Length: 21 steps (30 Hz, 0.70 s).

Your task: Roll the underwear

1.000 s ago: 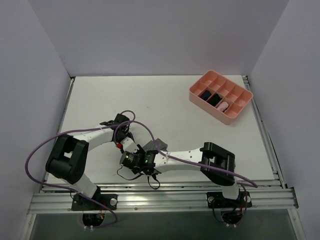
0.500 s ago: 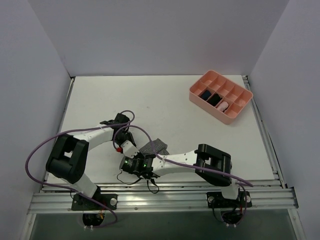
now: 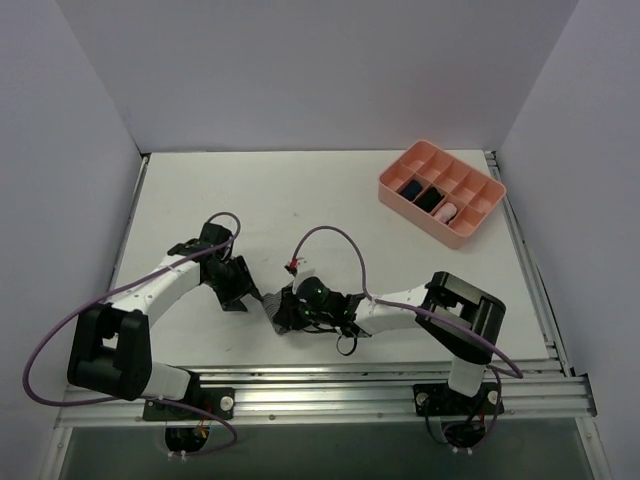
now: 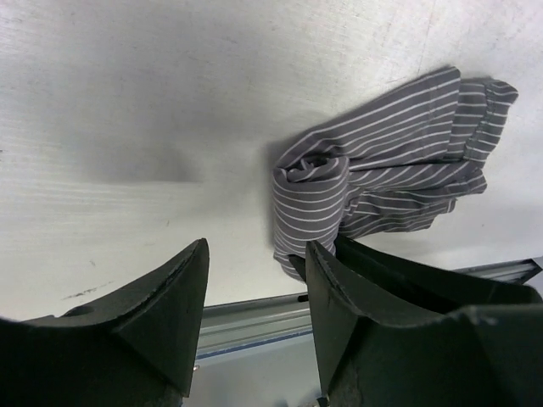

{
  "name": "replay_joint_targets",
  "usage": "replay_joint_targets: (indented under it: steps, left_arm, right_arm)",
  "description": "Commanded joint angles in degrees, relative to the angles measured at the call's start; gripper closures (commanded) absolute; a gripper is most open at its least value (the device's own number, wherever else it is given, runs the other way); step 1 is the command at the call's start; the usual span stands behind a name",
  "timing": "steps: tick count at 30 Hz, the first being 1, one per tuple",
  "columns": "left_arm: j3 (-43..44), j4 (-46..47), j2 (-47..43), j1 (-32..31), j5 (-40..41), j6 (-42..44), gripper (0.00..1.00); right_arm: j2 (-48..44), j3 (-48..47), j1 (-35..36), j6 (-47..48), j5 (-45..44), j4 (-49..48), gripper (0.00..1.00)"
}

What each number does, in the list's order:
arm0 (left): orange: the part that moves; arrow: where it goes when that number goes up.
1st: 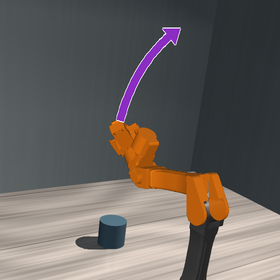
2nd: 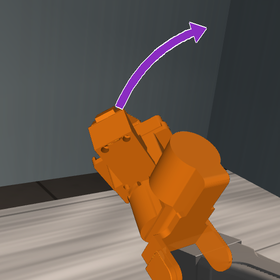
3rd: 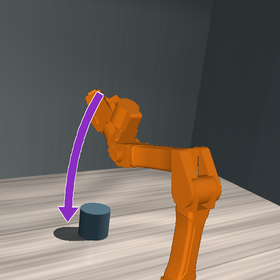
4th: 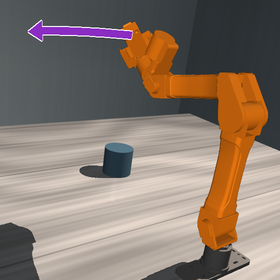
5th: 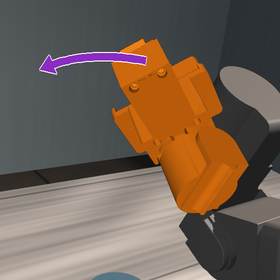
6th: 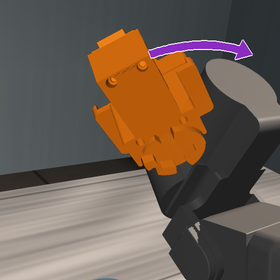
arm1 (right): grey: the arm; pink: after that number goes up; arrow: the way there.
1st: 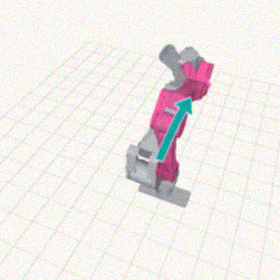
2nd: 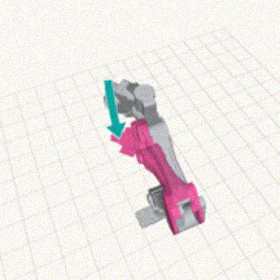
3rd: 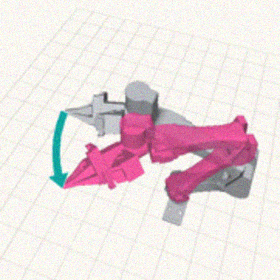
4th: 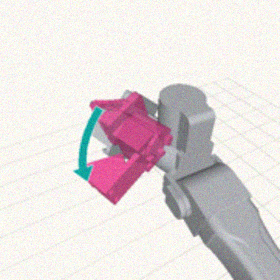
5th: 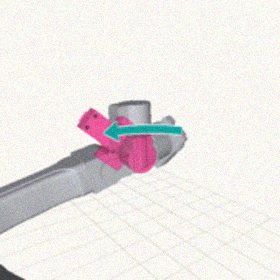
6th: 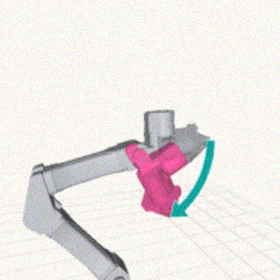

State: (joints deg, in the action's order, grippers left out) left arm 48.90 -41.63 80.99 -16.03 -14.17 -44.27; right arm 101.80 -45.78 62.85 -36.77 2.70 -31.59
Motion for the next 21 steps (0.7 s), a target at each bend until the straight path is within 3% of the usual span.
replay_joint_targets:
  steps: [1,8,21]
  left_arm:
    - [-1.7,3.2,-2.1,-0.1,-2.5,1.2,0.43]
    - [-5.0,8.0,-3.7,-0.8,-5.0,1.3,0.41]
    - [-7.1,9.5,0.3,-1.5,-2.8,2.2,0.40]
  right_arm:
    - [7.0,6.6,-1.1,-4.5,10.3,3.9,1.00]
    - [12.1,10.4,-3.5,-7.0,18.7,-7.6,1.00]
    - [16.1,10.1,-4.4,-8.3,22.9,-11.1,1.00]
